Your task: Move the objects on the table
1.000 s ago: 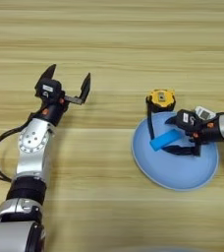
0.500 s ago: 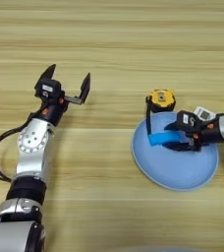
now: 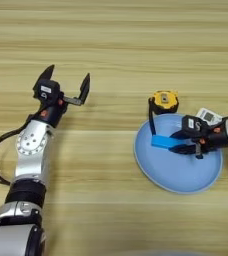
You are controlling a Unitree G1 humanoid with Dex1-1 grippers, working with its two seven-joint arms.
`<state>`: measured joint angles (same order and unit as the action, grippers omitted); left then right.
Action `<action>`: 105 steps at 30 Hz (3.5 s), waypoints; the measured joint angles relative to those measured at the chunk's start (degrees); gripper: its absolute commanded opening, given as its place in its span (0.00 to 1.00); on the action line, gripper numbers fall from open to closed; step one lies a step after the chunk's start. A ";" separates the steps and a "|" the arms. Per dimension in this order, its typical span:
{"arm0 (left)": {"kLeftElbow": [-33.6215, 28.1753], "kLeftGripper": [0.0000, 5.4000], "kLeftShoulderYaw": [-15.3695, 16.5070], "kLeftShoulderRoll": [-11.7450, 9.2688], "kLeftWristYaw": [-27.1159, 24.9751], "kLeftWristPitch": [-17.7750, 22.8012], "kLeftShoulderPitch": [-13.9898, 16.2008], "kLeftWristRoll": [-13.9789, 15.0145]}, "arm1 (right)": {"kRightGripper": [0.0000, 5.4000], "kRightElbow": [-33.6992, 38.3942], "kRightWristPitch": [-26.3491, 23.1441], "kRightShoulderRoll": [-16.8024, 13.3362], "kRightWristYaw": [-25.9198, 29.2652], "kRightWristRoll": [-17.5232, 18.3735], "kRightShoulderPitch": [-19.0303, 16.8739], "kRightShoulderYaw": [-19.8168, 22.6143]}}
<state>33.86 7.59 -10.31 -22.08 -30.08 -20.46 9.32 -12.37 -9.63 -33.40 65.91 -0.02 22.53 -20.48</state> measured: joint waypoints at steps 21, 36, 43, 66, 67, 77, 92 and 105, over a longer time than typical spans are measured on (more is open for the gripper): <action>0.07 1.00 0.27 -0.04 -0.65 -0.01 -0.34 -0.01 | 0.26 9.03 -2.21 -4.68 -5.16 9.23 -4.71 14.67; 0.21 1.00 0.32 -0.04 -0.71 -0.01 -0.40 -0.01 | 0.26 -6.87 0.60 -4.58 -15.24 3.13 2.39 15.11; 0.24 1.00 0.31 -0.02 -0.70 -0.05 -0.45 -0.02 | 0.26 -18.18 4.17 -4.66 -17.92 -0.29 5.68 15.19; 0.58 1.00 0.31 0.01 -0.70 -0.13 -0.47 -0.02 | 0.34 -33.00 10.78 -3.79 -17.75 -3.12 10.15 14.14; 0.58 1.00 0.31 0.01 -0.70 -0.13 -0.47 -0.02 | 0.36 -33.00 10.92 -3.79 -17.73 -3.11 10.15 14.14; 0.58 1.00 0.31 0.01 -0.67 -0.13 -0.47 -0.02 | 0.56 -32.98 11.33 -3.79 -17.36 -3.11 10.22 14.13; 0.62 1.00 0.30 0.02 -0.62 -0.15 -0.59 -0.04 | 0.87 -29.31 11.33 -3.41 -17.23 -2.63 10.41 14.46; 0.87 1.00 0.29 0.05 -0.64 -0.25 -0.66 -0.04 | 0.99 -16.23 11.30 -2.14 -17.18 2.38 8.99 17.37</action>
<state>34.72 7.88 -10.26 -22.71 -30.34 -21.12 9.28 -28.60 1.67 -35.54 48.73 2.36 31.52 -3.11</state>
